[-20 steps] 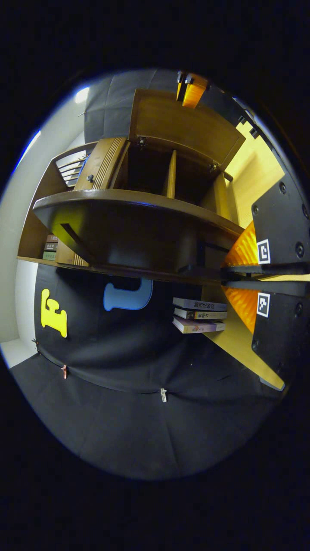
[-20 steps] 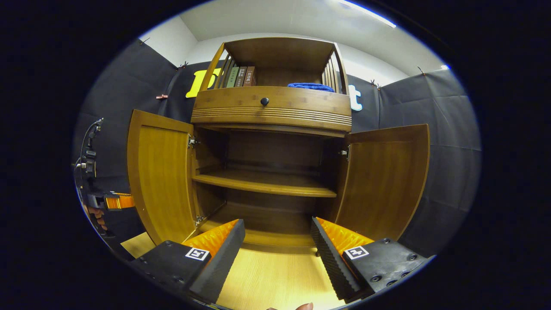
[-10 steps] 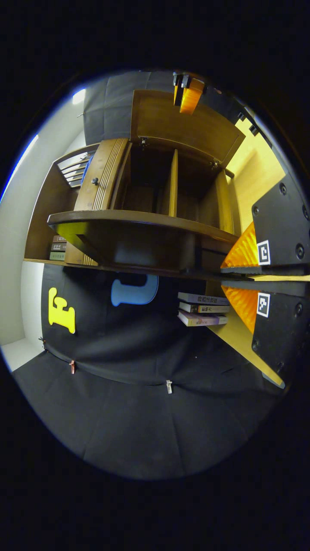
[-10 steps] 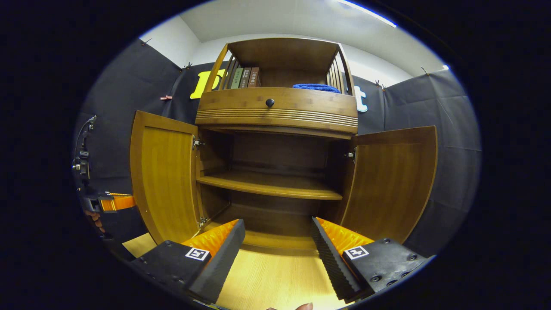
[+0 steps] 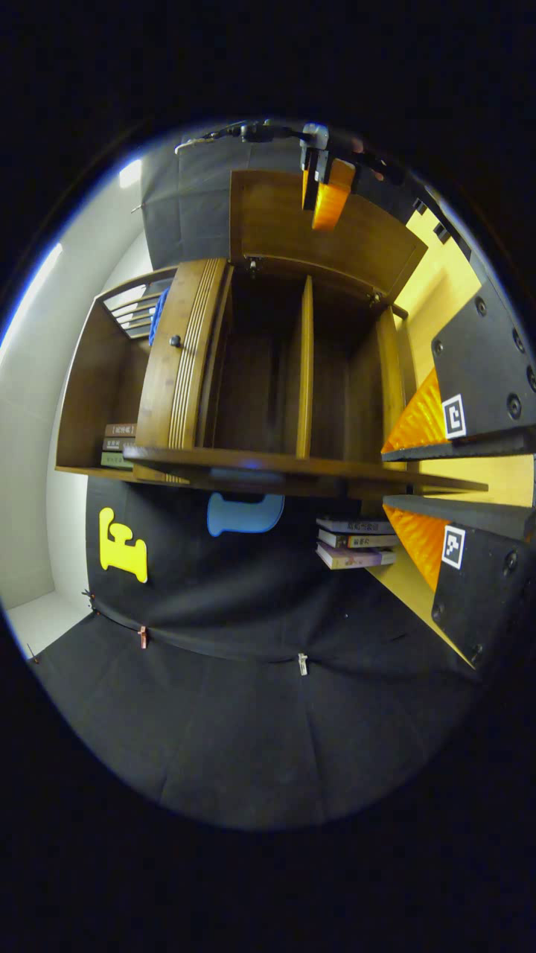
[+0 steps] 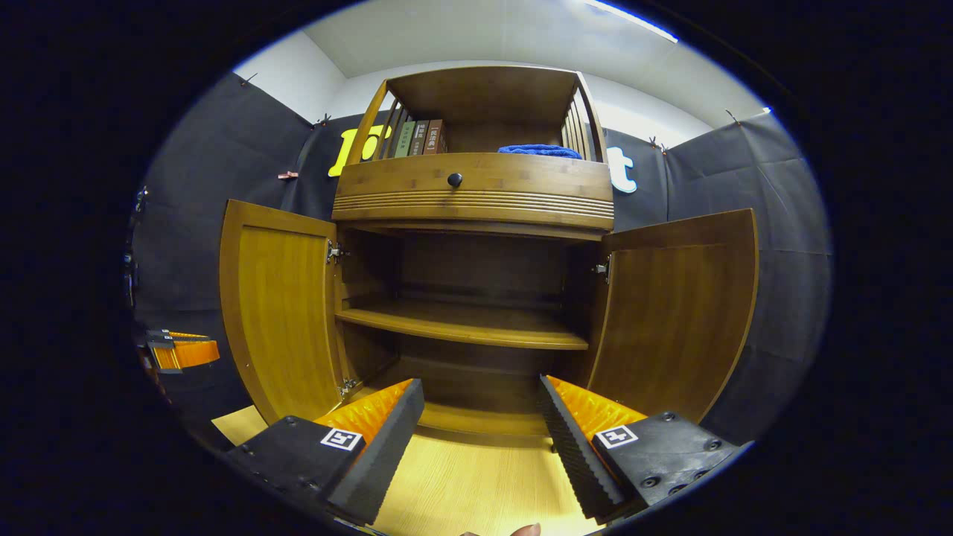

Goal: Open the right door of the double-door shoe cabinet with the right hand, and open the left door with the left hand.

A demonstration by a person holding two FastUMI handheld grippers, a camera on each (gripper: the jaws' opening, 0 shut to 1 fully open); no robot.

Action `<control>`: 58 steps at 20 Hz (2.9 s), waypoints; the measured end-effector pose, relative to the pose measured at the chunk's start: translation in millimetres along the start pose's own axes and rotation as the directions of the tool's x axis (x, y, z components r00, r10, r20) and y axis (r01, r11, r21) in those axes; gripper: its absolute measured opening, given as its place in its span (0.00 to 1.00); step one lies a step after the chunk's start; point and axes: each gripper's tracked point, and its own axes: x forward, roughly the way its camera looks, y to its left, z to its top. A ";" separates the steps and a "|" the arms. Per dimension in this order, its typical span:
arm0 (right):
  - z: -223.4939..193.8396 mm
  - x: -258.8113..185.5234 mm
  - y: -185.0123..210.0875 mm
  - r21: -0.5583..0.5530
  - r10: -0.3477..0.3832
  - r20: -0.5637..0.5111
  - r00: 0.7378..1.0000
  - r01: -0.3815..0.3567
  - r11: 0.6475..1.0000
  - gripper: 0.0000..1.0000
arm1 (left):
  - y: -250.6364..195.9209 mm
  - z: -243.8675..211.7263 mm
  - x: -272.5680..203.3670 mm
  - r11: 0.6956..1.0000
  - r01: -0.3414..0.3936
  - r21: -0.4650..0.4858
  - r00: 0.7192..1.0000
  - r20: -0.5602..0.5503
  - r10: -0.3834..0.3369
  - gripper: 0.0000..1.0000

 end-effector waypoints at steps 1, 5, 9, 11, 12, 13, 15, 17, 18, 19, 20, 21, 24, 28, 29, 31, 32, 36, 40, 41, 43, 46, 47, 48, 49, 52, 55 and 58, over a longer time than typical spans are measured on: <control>2.6 0.0 -2.0 0.007 0.004 0.002 1.000 -0.004 1.000 0.96 | -8.4 1.2 -0.5 1.000 0.009 0.004 1.000 0.004 -0.009 0.26; 8.4 -5.5 -11.9 0.021 0.016 0.012 1.000 -0.016 1.000 0.96 | -40.7 8.7 3.0 0.999 0.035 0.002 0.999 0.017 -0.035 0.45; 12.3 -10.6 -22.8 0.026 0.018 0.031 0.999 -0.019 0.999 0.98 | -72.2 23.0 8.4 0.997 0.064 0.045 0.997 0.047 -0.066 0.82; 13.9 -7.3 -26.1 0.024 0.017 0.034 0.999 -0.018 1.000 0.98 | -88.0 24.5 16.9 0.996 0.075 0.057 0.996 0.048 -0.078 0.95; 14.7 -4.8 -29.1 0.024 0.018 0.032 0.999 -0.018 1.000 0.98 | -97.2 26.8 21.5 0.995 0.086 0.052 0.995 0.049 -0.089 0.95; 16.3 -3.2 -34.0 0.026 0.017 0.032 0.999 -0.018 1.000 0.98 | -105.0 27.1 25.0 0.995 0.093 0.045 0.994 0.047 -0.096 0.95; 19.6 -0.8 -40.4 0.032 0.019 0.035 0.999 -0.020 0.999 0.96 | -116.7 29.2 32.9 0.995 0.094 0.035 0.994 0.046 -0.095 0.95; 20.0 1.0 -48.2 0.023 0.022 0.041 0.999 -0.023 0.999 0.98 | -125.1 30.5 40.4 0.996 0.084 0.026 0.995 0.051 -0.086 0.95; 19.6 3.3 -51.3 0.016 0.023 0.042 0.999 -0.024 1.000 0.98 | -130.2 32.9 44.0 0.996 0.081 0.023 0.995 0.055 -0.082 0.93; 19.6 4.1 -53.8 0.013 0.023 0.043 0.999 -0.023 1.000 0.96 | -134.6 34.2 47.3 0.997 0.079 0.022 0.995 0.060 -0.080 0.93; 19.5 3.3 -56.7 0.017 0.023 0.044 0.999 -0.024 1.000 0.98 | -139.1 35.9 50.5 0.997 0.078 0.022 0.995 0.062 -0.080 0.93; 20.4 3.4 -58.8 0.023 0.023 0.046 0.999 -0.024 0.999 0.98 | -142.8 35.3 52.3 0.997 0.077 0.024 0.995 0.062 -0.079 0.95; 21.9 3.6 -65.9 0.028 0.018 0.051 0.999 -0.019 0.999 0.96 | -152.5 36.7 58.5 0.996 0.077 0.033 0.995 0.061 -0.079 0.93; 20.9 5.2 -73.7 0.032 0.011 0.050 0.999 -0.013 0.999 0.98 | -164.0 35.9 64.4 0.995 0.089 0.037 0.994 0.054 -0.090 0.95; 20.5 5.6 -75.2 0.034 0.009 0.051 0.999 -0.011 0.999 0.98 | -166.0 34.9 65.4 0.995 0.092 0.034 0.994 0.053 -0.094 0.95; 20.9 5.5 -77.0 0.027 0.008 0.053 0.999 -0.009 1.000 1.00 | -166.4 34.8 67.6 0.995 0.093 0.030 0.994 0.051 -0.094 0.95; 20.8 5.8 -78.1 0.022 0.008 0.054 0.999 -0.009 1.000 0.97 | -166.1 35.4 68.3 0.995 0.093 0.031 0.994 0.052 -0.095 0.95; 19.9 7.5 -77.2 0.024 0.009 0.052 0.999 -0.011 1.000 0.98 | -164.6 36.2 69.7 0.995 0.092 0.042 0.994 0.053 -0.094 0.93; 20.1 7.9 -75.6 0.014 0.015 0.056 0.998 -0.016 1.000 0.98 | -162.9 35.0 70.2 0.995 0.091 0.041 0.994 0.048 -0.093 0.93; 19.8 7.8 -74.9 0.012 0.016 0.056 0.998 -0.016 1.000 0.98 | -162.9 34.9 70.6 0.995 0.092 0.042 0.994 0.047 -0.094 0.93; 18.8 7.8 -76.0 0.012 0.014 0.054 0.998 -0.015 1.000 0.96 | -164.9 35.0 70.7 0.994 0.095 0.045 0.994 0.048 -0.097 0.93; 19.1 7.8 -77.0 0.014 0.011 0.053 0.999 -0.012 1.000 0.98 | -165.2 34.7 70.7 0.994 0.098 0.045 0.994 0.048 -0.100 0.95; 19.9 7.7 -77.6 0.012 0.010 0.054 0.998 -0.011 1.000 0.98 | -165.3 34.9 71.1 0.994 0.098 0.044 0.994 0.047 -0.100 0.95; 19.7 8.1 -78.1 0.011 0.009 0.054 0.998 -0.009 1.000 0.98 | -165.5 34.7 71.2 0.994 0.098 0.044 0.994 0.048 -0.100 0.93; 19.0 7.9 -78.4 0.012 0.008 0.054 0.999 -0.008 1.000 0.98 | -165.1 35.3 71.2 0.994 0.098 0.046 0.994 0.048 -0.100 0.93; 18.0 8.1 -78.6 0.015 0.006 0.051 0.999 -0.007 1.000 0.98 | -164.6 34.5 71.6 0.994 0.095 0.047 0.994 0.048 -0.098 0.95; 17.9 8.6 -78.9 0.012 0.005 0.051 0.999 -0.006 1.000 0.98 | -163.1 33.4 71.9 0.995 0.093 0.043 0.994 0.045 -0.095 0.95; 17.7 7.9 -78.5 0.012 0.007 0.051 0.999 -0.008 1.000 0.98 | -162.8 32.2 71.6 0.995 0.092 0.042 0.995 0.045 -0.093 0.93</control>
